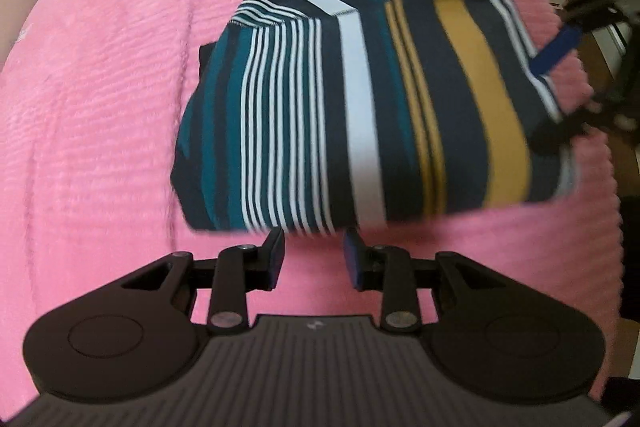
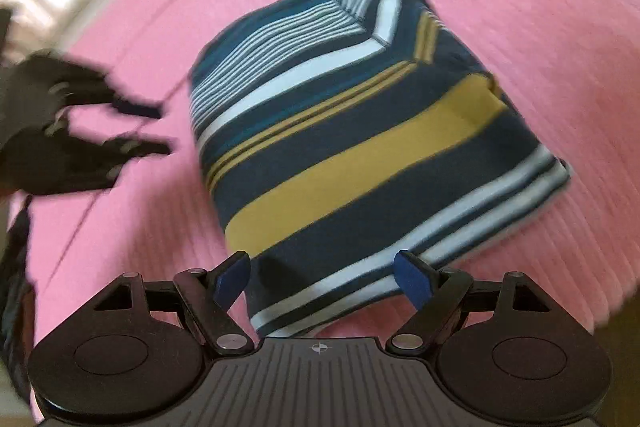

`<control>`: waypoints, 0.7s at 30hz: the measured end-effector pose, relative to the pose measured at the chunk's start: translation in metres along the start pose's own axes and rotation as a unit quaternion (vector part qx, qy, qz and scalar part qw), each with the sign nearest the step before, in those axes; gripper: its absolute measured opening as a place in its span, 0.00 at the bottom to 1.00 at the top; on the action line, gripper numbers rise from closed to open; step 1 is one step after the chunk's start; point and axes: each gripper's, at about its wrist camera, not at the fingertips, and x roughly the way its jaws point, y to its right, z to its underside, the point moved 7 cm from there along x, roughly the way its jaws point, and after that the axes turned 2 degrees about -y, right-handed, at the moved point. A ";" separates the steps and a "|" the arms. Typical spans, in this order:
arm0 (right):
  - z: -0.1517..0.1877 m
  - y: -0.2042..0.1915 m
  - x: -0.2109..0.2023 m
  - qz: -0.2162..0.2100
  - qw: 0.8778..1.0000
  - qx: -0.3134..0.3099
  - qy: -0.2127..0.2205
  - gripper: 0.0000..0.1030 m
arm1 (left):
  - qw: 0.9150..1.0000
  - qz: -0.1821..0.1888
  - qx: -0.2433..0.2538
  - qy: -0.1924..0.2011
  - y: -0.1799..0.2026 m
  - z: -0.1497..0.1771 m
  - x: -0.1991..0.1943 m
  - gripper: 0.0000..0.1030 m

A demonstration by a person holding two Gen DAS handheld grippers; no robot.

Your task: Fold clothes

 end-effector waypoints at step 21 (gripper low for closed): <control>0.033 -0.093 -0.101 0.035 0.999 0.020 0.025 0.92 | 0.997 -0.016 -0.029 0.066 0.021 0.049 -0.128 0.31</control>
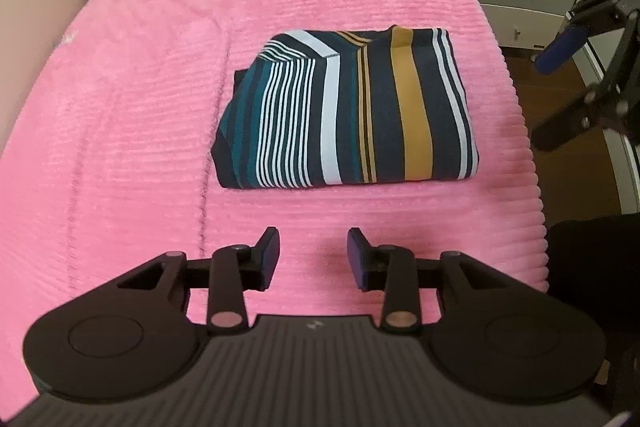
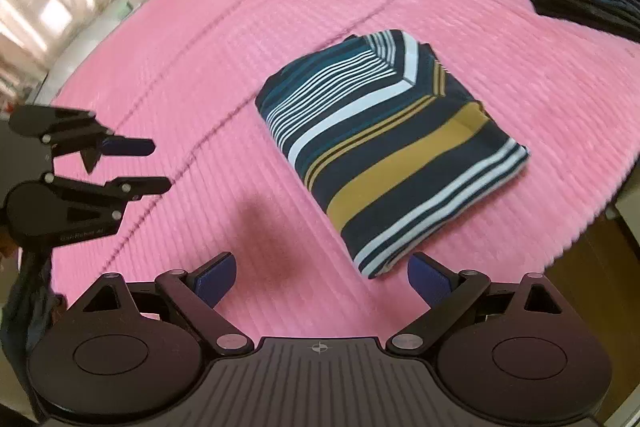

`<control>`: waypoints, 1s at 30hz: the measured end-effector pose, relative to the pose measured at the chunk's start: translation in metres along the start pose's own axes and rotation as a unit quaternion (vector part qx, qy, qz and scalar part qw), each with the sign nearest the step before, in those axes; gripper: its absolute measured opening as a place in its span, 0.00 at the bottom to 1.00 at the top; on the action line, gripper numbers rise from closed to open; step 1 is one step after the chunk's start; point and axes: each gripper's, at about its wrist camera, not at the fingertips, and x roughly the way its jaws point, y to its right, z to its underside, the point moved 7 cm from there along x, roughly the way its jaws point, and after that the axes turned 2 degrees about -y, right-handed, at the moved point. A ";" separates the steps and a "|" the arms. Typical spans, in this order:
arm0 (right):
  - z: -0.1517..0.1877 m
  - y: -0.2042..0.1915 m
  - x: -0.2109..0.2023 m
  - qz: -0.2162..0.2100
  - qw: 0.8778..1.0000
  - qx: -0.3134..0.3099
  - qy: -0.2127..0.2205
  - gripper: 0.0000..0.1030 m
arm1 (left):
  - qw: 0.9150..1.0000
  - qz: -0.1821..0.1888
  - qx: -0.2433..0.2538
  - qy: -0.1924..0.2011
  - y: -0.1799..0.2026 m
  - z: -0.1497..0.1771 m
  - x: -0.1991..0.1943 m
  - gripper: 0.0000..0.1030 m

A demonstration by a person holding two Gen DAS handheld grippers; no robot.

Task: Fold clothes
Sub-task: 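Open both grippers and withdraw them from the folded sweater, then grasp the folded sweater with both grippers and lift it off the bed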

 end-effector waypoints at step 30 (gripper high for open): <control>0.032 0.009 0.180 0.159 0.881 -0.444 -0.022 0.81 | 0.958 -0.130 0.245 0.076 0.030 0.018 0.134 0.74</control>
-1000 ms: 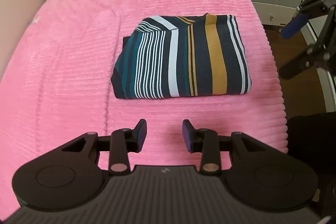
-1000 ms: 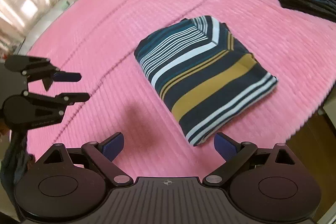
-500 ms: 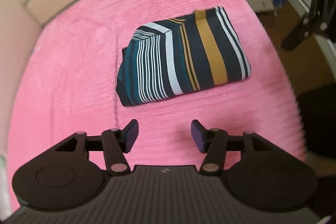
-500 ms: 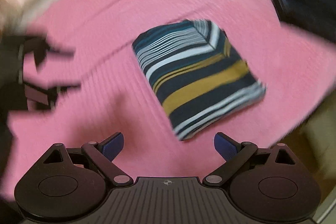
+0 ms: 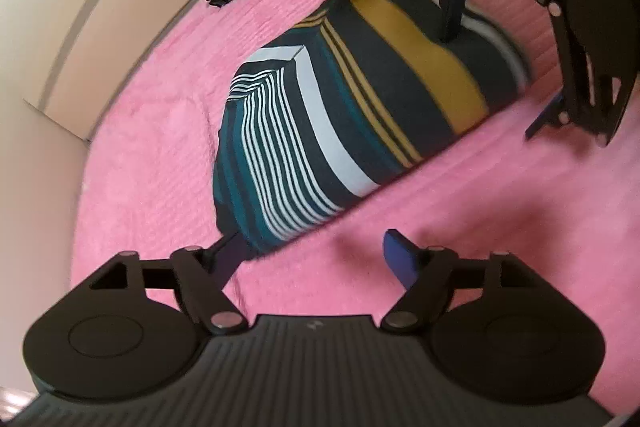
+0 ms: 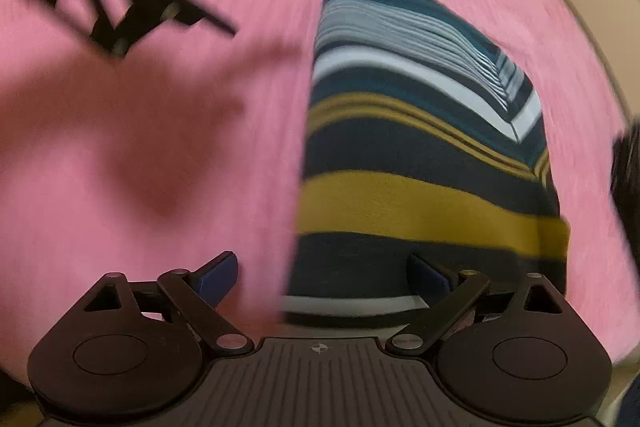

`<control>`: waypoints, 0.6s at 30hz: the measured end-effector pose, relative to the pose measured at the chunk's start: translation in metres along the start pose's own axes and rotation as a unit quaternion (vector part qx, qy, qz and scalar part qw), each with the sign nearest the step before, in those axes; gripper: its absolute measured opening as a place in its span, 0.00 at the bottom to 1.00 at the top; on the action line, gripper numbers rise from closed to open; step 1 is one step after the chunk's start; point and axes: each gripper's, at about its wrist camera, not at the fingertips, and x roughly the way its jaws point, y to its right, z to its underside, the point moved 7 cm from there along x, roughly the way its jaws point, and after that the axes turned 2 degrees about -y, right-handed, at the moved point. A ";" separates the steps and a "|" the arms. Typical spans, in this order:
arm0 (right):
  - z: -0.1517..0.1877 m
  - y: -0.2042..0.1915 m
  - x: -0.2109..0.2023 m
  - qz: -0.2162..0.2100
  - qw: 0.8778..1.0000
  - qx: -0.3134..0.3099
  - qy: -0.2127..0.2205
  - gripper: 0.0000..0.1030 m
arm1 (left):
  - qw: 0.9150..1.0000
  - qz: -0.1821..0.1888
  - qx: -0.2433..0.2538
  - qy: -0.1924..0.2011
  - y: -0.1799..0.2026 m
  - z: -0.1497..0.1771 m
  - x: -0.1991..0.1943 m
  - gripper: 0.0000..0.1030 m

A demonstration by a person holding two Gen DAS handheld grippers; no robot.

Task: Fold clothes
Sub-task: 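Grasp the folded sweater with both grippers and lift it off the bed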

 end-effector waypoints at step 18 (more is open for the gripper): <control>0.105 0.116 -0.052 -0.113 0.968 -0.097 0.202 0.40 | 0.967 -0.116 0.226 0.004 0.035 -0.024 0.089 0.27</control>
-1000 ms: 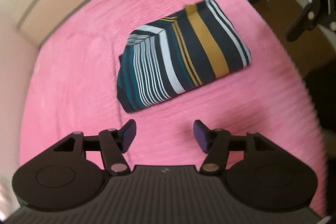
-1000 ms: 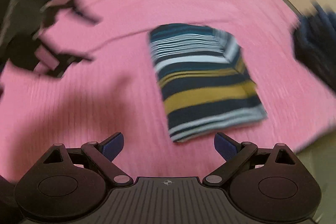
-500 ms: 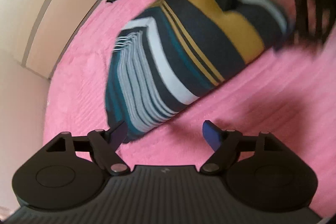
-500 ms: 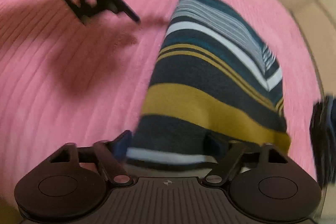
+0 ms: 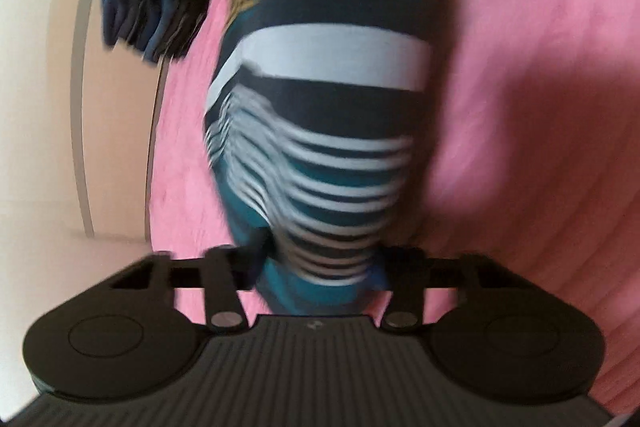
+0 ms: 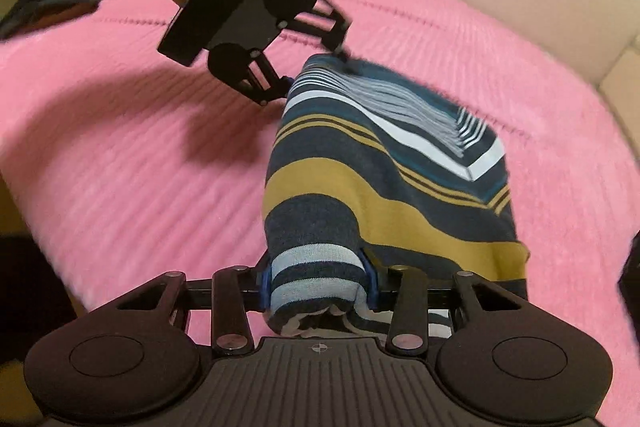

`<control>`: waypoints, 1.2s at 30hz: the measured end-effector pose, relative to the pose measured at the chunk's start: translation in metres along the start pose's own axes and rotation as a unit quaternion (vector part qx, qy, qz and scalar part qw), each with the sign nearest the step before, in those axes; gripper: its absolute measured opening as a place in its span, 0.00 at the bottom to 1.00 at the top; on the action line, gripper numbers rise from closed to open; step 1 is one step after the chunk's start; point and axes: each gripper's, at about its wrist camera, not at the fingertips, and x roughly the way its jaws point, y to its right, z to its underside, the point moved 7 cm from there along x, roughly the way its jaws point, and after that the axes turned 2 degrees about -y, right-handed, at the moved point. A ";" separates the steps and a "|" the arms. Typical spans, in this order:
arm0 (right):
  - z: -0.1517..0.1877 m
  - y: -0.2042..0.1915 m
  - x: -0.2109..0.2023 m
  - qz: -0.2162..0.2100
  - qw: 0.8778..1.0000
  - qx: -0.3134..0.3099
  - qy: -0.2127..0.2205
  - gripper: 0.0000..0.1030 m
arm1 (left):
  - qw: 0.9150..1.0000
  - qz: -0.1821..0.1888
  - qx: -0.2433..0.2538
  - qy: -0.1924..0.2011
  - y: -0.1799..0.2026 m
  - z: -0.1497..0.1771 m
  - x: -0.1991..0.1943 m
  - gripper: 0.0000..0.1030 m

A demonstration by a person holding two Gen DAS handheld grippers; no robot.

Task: Fold clothes
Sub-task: 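Grasp the folded sweater with both grippers and lift it off the bed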

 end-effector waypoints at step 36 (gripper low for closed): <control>0.097 0.015 -0.099 -0.071 0.950 0.253 0.170 0.80 | 0.684 -0.073 -0.709 -0.157 0.094 -0.057 -0.303 0.46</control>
